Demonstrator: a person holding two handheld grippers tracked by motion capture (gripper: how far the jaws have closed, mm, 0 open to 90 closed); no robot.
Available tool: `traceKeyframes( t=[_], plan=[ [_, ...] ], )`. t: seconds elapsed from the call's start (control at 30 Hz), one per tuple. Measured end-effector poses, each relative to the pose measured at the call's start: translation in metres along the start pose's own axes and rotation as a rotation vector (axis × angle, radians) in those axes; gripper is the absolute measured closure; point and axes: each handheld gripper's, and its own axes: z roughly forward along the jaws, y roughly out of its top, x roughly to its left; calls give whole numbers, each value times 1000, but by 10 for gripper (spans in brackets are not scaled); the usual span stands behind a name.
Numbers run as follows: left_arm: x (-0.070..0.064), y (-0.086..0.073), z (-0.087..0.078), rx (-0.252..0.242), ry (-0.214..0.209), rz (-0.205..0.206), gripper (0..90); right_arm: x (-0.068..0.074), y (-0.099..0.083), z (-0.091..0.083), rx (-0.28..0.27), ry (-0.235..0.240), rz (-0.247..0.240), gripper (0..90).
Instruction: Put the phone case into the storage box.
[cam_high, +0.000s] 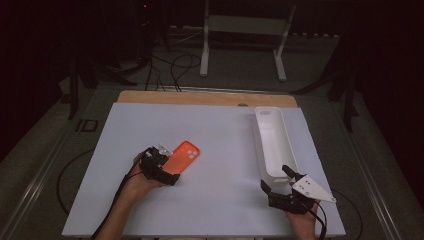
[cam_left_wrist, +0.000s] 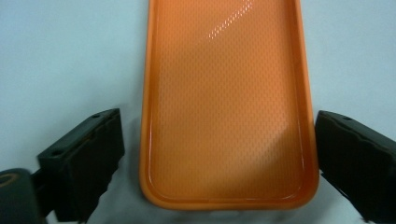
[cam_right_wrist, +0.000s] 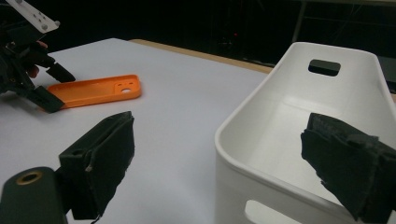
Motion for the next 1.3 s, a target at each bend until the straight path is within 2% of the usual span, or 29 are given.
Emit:
traceKeyframes(
  t=[0.17,0.43,0.63,1.03,1.3],
  plan=[
    [3,0,-4,-1,-9,3,159,0,0,0,-1,-1,1,94],
    [3,0,-4,-3,-4,10,164,0,0,1,1,-1,4,94],
    [0,0,-5,-23,18,20,167,-1,-1,0,1,-1,4,94],
    [-1,2,-17,-93,48,3,168,-1,0,1,1,-2,3,94],
    [-6,6,-30,-151,67,11,168,0,0,2,1,0,5,94]
  ],
)
